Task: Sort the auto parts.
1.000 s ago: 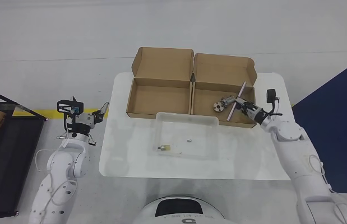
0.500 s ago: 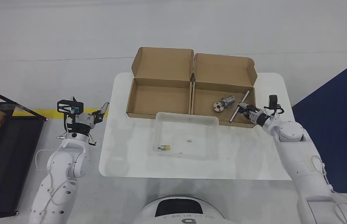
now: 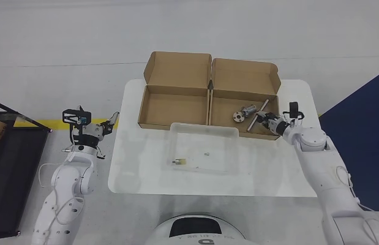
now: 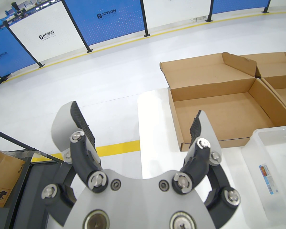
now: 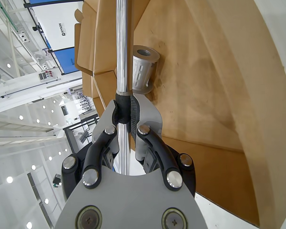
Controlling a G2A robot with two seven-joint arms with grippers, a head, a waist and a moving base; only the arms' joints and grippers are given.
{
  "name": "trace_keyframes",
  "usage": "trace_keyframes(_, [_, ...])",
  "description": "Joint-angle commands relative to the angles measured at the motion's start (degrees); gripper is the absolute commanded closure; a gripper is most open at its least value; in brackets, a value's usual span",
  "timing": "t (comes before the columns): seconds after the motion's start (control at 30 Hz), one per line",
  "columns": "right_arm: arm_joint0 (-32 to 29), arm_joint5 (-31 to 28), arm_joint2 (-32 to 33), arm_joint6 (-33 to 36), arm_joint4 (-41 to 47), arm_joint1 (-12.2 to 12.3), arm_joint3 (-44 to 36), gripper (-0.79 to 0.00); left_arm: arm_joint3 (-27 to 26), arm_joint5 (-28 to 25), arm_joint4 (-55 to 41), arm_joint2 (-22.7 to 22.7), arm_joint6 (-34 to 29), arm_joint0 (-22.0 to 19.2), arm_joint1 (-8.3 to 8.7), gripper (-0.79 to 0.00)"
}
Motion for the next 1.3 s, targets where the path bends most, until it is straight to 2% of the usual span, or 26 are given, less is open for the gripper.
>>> trace_keyframes(0.0, [0.2, 0.3, -0.1, 0.0, 0.3, -0.1, -0.1, -0.012, 0.0, 0.0, 0.0, 0.0, 0.0, 0.0, 0.0, -0.785])
trace_keyframes(0.03, [0.3, 0.5, -0.1, 0.2, 0.5, -0.1, -0.2, -0.025, 0.0, 0.0, 0.0, 0.0, 0.0, 0.0, 0.0, -0.785])
trace_keyframes(0.17, [0.4, 1.1, -0.3, 0.3, 0.9, -0.2, -0.7, -0.243, 0.0, 0.0, 0.0, 0.0, 0.0, 0.0, 0.0, -0.785])
trace_keyframes(0.6, [-0.9, 0.8, -0.1, 1.0, 0.7, -0.1, -6.3, -0.286, 0.0, 0.0, 0.0, 0.0, 0.0, 0.0, 0.0, -0.785])
trace_keyframes(0.73, [-5.0, -6.5, 3.8, 1.9, 3.4, 0.6, -13.1, -0.323, 0.0, 0.0, 0.0, 0.0, 0.0, 0.0, 0.0, -0.785])
trace_keyframes(0.87, [-11.2, -16.0, 7.4, 3.4, 6.2, 1.2, -21.9, -0.416, 0.0, 0.0, 0.0, 0.0, 0.0, 0.0, 0.0, -0.785])
trace_keyframes(0.9, [-12.5, -18.2, 7.8, 3.9, 6.5, 1.3, -24.1, -0.453, 0.0, 0.0, 0.0, 0.0, 0.0, 0.0, 0.0, -0.785])
trace_keyframes(0.93, [-13.7, -19.7, 8.0, 4.4, 7.0, 1.3, -25.9, -0.533, 0.0, 0.0, 0.0, 0.0, 0.0, 0.0, 0.0, -0.785])
trace_keyframes(1.0, [-15.3, -22.6, 8.0, 5.3, 7.2, 1.3, -29.2, -0.6, 0.0, 0.0, 0.0, 0.0, 0.0, 0.0, 0.0, -0.785])
trace_keyframes(1.03, [-15.9, -24.0, 7.9, 5.2, 7.2, 1.3, -30.6, -0.674, 0.0, 0.0, 0.0, 0.0, 0.0, 0.0, 0.0, -0.785])
trace_keyframes(1.07, [-16.3, -25.3, 7.7, 5.0, 7.7, 1.2, -31.7, -0.785, 0.0, 0.0, 0.0, 0.0, 0.0, 0.0, 0.0, -0.785])
trace_keyframes(1.27, [-16.6, -26.9, 7.4, 4.8, 9.8, 1.1, -33.1, -0.785, 0.0, 0.0, 0.0, 0.0, 0.0, 0.0, 0.0, -0.785])
